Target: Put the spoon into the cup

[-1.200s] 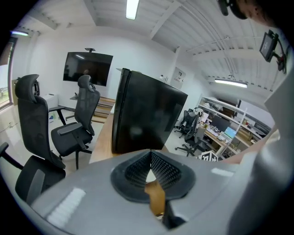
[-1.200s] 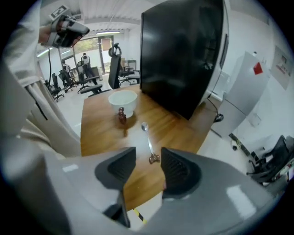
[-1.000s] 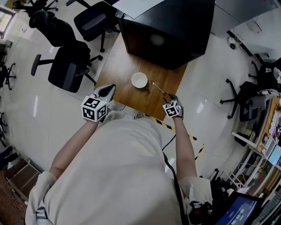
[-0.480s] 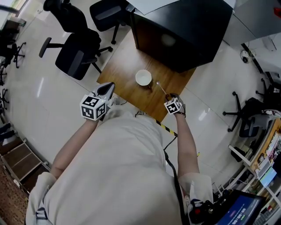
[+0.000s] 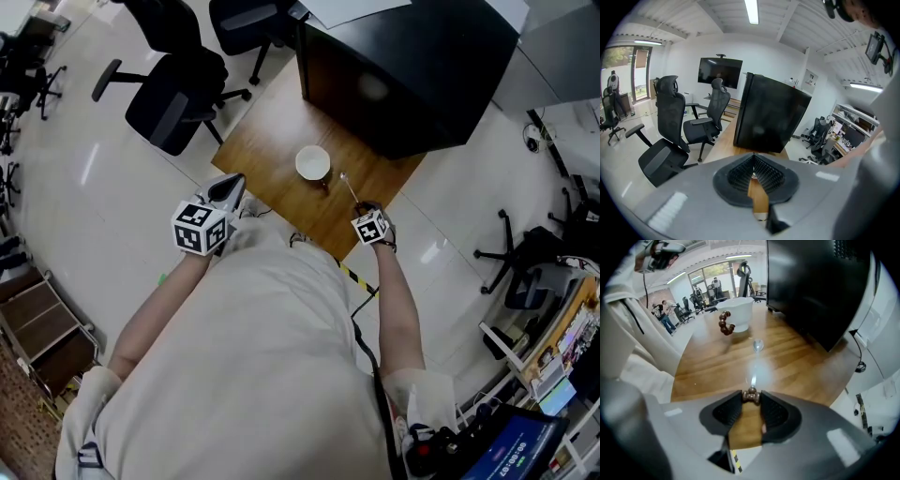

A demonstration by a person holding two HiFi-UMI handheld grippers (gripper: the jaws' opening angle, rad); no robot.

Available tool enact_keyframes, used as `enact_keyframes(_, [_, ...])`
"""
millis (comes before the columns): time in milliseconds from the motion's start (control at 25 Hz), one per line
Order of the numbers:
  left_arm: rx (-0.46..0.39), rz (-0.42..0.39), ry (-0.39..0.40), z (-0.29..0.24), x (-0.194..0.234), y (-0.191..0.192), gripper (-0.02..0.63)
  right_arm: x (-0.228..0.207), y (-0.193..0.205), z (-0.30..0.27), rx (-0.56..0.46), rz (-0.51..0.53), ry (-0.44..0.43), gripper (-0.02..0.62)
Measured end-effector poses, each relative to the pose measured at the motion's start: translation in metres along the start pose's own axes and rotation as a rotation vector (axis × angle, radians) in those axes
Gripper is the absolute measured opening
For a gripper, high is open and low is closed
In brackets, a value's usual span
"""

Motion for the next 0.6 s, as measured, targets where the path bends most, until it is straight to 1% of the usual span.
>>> enact_keyframes(200, [-0.007, -0.003, 0.01, -0.002, 0.001, -0.004, 0.0, -0.014, -0.003, 0.015, -0.039, -0.082, 0.007, 0.127])
enact_keyframes(320, [-0.007, -0.009, 0.023, -0.005, 0.0, -0.008, 0.0, -0.021, -0.009, 0.03, -0.084, -0.13, 0.02, 0.127])
enact_keyframes(480, [-0.007, -0.026, 0.046, -0.009, 0.002, -0.013, 0.0, -0.029, -0.025, 0.059, -0.145, -0.134, 0.058, 0.127])
enact_keyframes(600, [-0.007, -0.032, 0.06, -0.011, 0.005, -0.016, 0.0, -0.027, -0.036, 0.079, -0.187, -0.152, 0.067, 0.127])
Point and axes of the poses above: the fingertips, and each gripper's own axes: z backward along the fingers, x to its left, y out of its underside, the point moved 6 cm from there along z, backward along the fingers, and after that the axes turned 13 degrees about x, right-handed, at the moved point
